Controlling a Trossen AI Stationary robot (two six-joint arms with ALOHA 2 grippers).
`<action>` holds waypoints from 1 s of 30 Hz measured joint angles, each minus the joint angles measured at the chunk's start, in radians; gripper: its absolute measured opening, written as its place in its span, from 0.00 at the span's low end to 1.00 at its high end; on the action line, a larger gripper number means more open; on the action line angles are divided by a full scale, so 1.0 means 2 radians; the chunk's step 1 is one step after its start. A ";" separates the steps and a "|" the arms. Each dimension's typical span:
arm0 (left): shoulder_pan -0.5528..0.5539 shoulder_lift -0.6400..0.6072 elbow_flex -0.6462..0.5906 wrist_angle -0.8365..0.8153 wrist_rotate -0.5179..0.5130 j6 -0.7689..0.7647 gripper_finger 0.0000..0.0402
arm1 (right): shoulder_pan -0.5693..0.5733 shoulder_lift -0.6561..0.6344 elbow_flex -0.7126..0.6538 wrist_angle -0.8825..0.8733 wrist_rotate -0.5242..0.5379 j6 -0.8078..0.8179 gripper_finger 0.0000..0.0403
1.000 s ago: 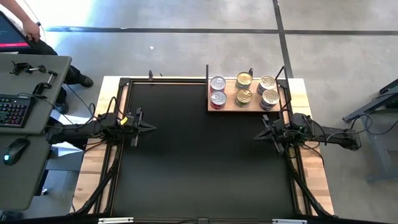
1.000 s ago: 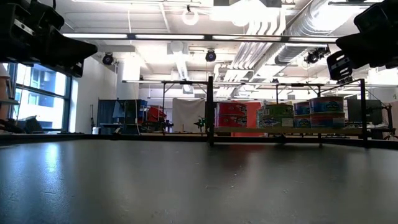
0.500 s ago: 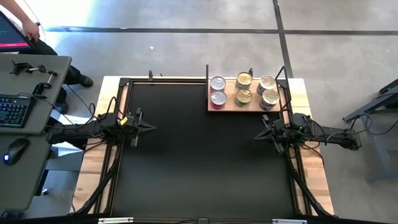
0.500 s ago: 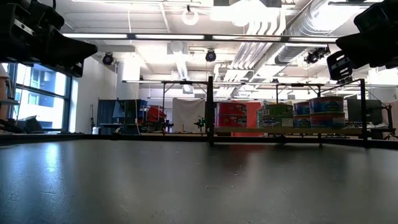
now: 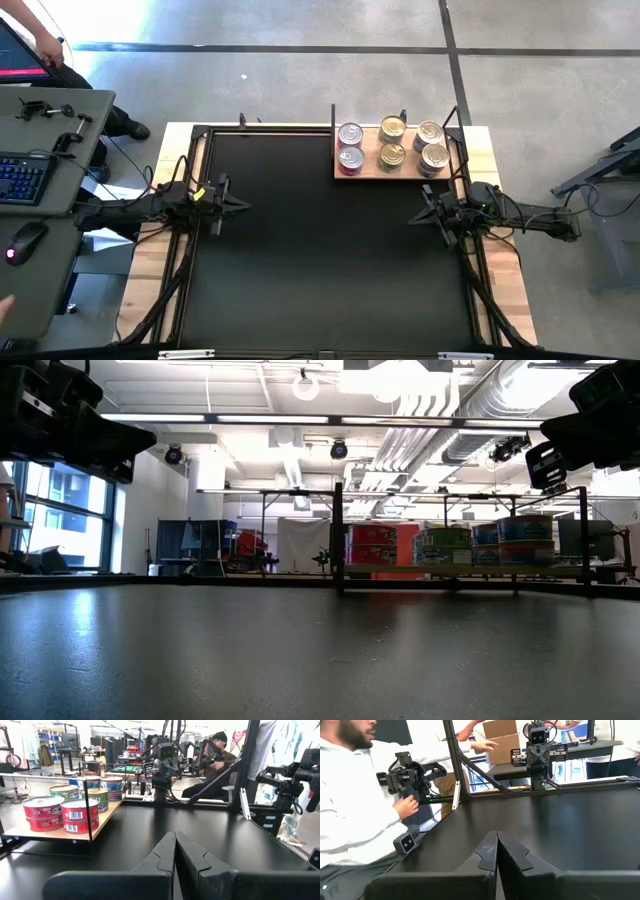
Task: Stack canned seafood by type on shelf
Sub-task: Return to Home Position
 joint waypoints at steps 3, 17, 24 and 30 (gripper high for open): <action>0.000 0.000 0.000 0.002 -0.001 0.019 0.00 | 0.000 0.000 0.000 0.000 0.000 0.000 0.00; -0.009 -0.002 0.000 0.030 -0.005 0.053 0.00 | 0.000 0.000 0.000 0.000 0.000 0.000 0.00; -0.038 -0.002 0.000 0.030 -0.004 0.053 0.00 | 0.000 0.000 0.000 0.000 0.000 0.000 0.00; -0.048 -0.002 0.000 0.030 -0.004 0.053 0.00 | 0.000 0.000 0.000 0.000 0.000 0.000 0.00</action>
